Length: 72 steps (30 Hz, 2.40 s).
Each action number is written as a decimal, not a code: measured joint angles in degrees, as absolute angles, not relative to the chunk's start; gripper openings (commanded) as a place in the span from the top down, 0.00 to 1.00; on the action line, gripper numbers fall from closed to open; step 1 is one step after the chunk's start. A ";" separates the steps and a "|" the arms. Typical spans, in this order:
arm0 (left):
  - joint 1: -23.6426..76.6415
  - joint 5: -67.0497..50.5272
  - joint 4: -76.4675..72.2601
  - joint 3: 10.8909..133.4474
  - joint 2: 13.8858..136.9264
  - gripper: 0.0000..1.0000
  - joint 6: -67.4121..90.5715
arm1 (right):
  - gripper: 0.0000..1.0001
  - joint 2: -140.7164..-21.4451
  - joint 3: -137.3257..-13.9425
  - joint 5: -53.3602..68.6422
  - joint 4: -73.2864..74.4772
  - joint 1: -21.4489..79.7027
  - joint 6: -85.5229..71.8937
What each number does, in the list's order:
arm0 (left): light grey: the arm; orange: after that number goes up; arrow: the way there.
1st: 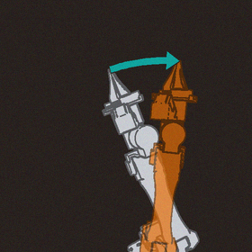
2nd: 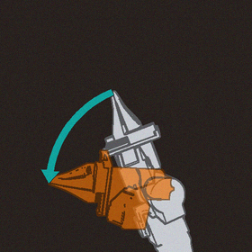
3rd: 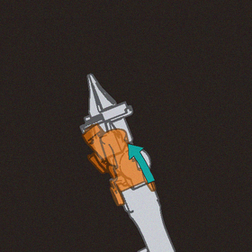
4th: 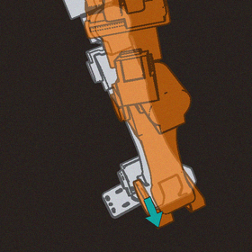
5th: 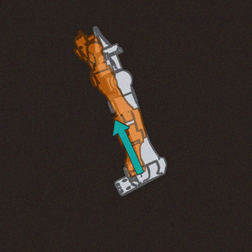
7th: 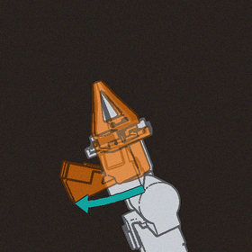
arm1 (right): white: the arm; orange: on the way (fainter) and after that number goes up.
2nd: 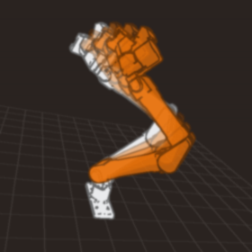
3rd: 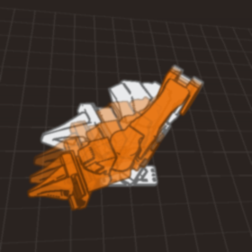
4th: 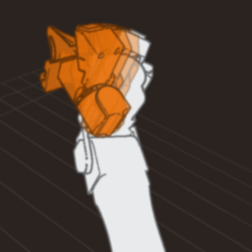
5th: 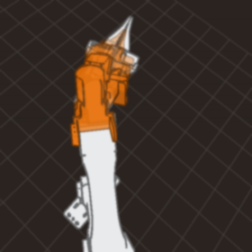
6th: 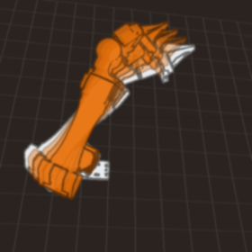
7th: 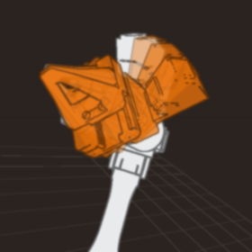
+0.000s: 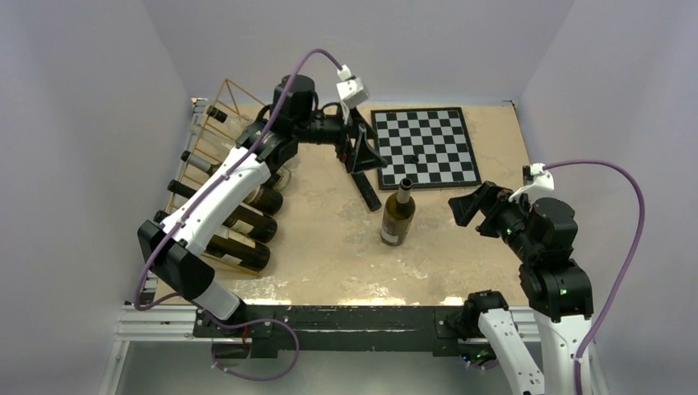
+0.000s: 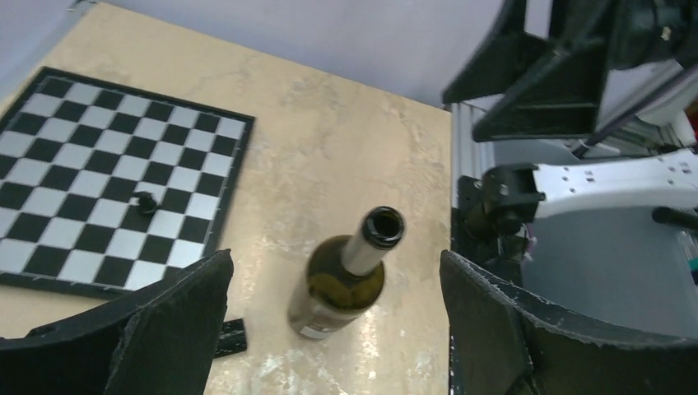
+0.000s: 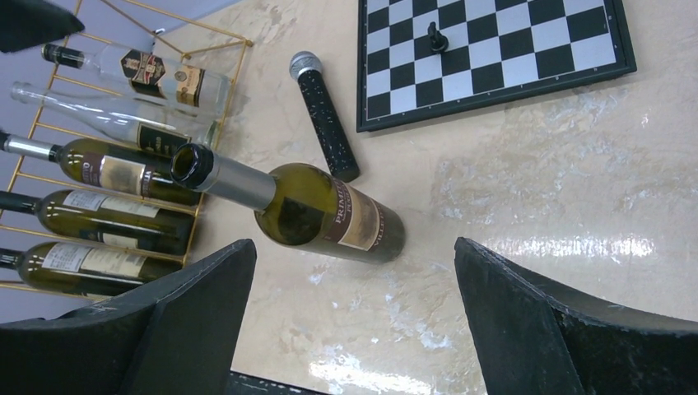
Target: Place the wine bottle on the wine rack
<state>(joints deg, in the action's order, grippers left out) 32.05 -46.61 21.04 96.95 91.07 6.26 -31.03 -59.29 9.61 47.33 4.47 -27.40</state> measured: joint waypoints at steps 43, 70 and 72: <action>45.93 -45.39 -4.32 79.35 96.86 0.65 9.61 | 0.11 -27.73 -61.91 7.07 53.34 4.47 -24.80; 45.95 -26.26 6.79 78.13 87.92 1.00 7.16 | 0.11 -28.49 -61.91 7.25 53.34 4.47 -24.84; 45.95 -23.14 8.75 78.56 86.43 1.00 7.60 | 0.11 -28.49 -61.91 7.25 53.34 4.47 -24.86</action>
<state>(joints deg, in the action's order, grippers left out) 45.95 -23.14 8.75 78.56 86.43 7.60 -28.49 -61.91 7.25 53.34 4.47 -24.86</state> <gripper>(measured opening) 0.395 0.888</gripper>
